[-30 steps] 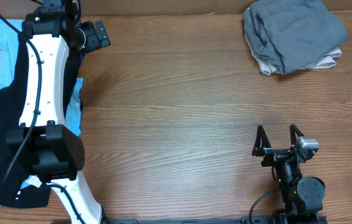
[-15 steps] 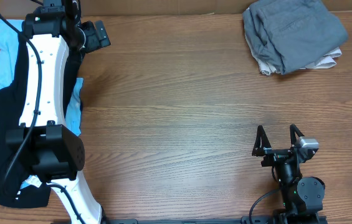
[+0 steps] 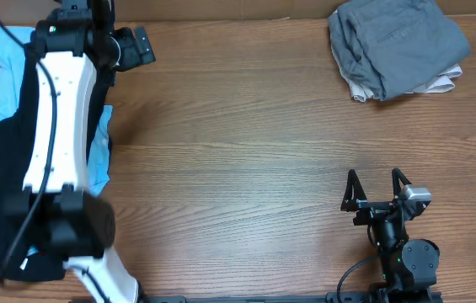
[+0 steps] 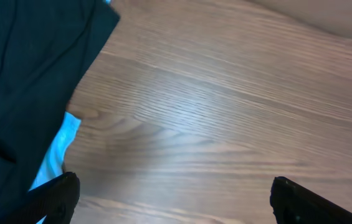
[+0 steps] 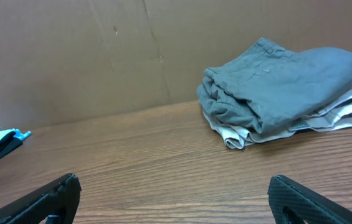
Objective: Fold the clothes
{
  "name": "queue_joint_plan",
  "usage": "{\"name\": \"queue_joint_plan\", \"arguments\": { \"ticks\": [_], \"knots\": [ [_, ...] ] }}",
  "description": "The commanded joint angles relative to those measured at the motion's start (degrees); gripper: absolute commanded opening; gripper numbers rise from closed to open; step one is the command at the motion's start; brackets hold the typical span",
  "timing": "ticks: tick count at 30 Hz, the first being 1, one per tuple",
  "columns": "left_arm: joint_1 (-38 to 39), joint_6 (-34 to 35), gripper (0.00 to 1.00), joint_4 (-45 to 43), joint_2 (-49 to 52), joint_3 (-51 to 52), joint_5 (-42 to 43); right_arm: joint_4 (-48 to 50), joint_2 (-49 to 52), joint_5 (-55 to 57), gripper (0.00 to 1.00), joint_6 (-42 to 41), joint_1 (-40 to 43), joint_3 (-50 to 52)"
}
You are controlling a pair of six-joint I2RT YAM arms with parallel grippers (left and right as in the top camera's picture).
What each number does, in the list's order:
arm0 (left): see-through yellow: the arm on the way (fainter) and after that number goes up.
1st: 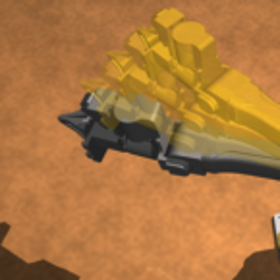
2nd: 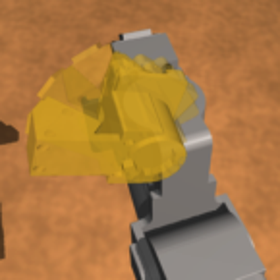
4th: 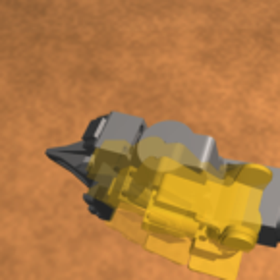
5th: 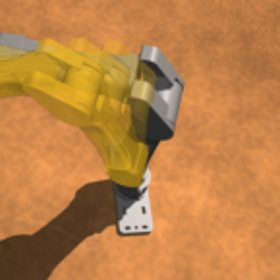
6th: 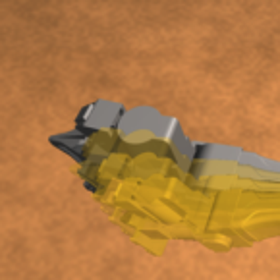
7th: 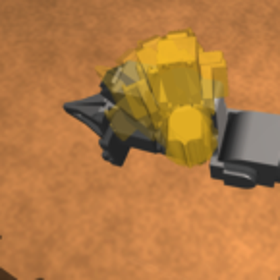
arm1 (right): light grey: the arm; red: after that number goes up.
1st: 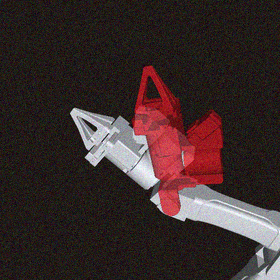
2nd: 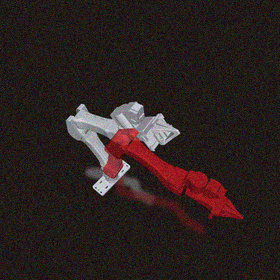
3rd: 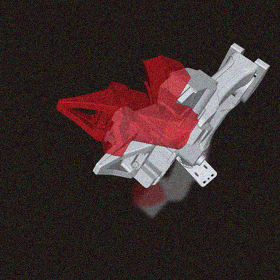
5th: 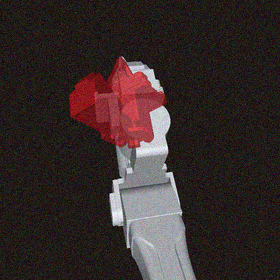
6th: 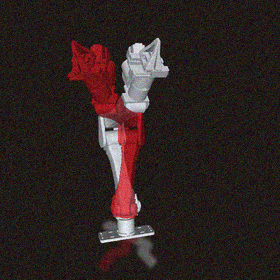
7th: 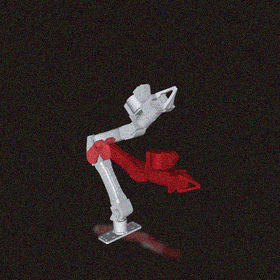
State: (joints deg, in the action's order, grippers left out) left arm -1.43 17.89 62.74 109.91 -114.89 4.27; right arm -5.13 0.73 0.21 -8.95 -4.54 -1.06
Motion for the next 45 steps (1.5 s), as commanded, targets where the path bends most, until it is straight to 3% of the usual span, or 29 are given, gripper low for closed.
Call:
{"name": "queue_joint_plan", "arguments": {
  "ticks": [1, 4, 8, 13, 16, 21, 27, 33, 38, 45],
  "knots": [
    [0.5, 0.3, 1.0, -2.2, -12.9, 9.7, -0.3, 0.3, -0.6, -0.3, 1.0, 0.0, -0.3, 0.6],
    [0.2, -0.3, 1.0, -15.5, -24.2, 25.9, -4.7, 0.3, -0.6, -0.3, 1.0, 0.0, -0.3, 0.6],
    [0.0, -4.5, 1.0, -36.8, -39.2, 47.5, -2.8, 0.3, -0.6, -0.3, 1.0, 0.0, -0.3, 0.6],
    [0.0, -21.4, 1.0, -51.8, -53.8, 65.1, 7.8, 0.3, -0.6, -0.3, 1.0, 0.0, -0.3, 0.6],
    [0.0, -30.5, 1.0, -54.9, -62.3, 73.9, 11.5, 0.3, -0.6, -0.3, 1.0, 0.0, -0.3, 0.6],
    [-0.1, -30.9, 1.0, -59.7, -75.9, 87.2, 9.8, 0.3, -0.6, -0.3, 1.0, 0.0, -0.3, 0.6],
    [-0.4, -22.0, 1.0, -65.5, -91.9, 101.6, 2.6, 0.3, -0.6, -0.3, 1.0, 0.0, -0.3, 0.6],
    [-2.8, -17.7, 1.0, -67.6, -102.4, 109.8, 2.4, 0.3, -0.6, -0.3, 1.0, 0.0, -0.3, 0.6],
    [-3.1, -17.6, 1.0, -67.5, -108.1, 114.5, 2.4, 0.3, -0.6, -0.3, 1.0, 0.0, -0.3, 0.6],
    [-3.2, -17.7, 1.0, -59.8, -109.7, 114.6, 0.5, 0.3, -0.6, -0.3, 1.0, 0.0, -0.3, 0.6]
  ]
}}
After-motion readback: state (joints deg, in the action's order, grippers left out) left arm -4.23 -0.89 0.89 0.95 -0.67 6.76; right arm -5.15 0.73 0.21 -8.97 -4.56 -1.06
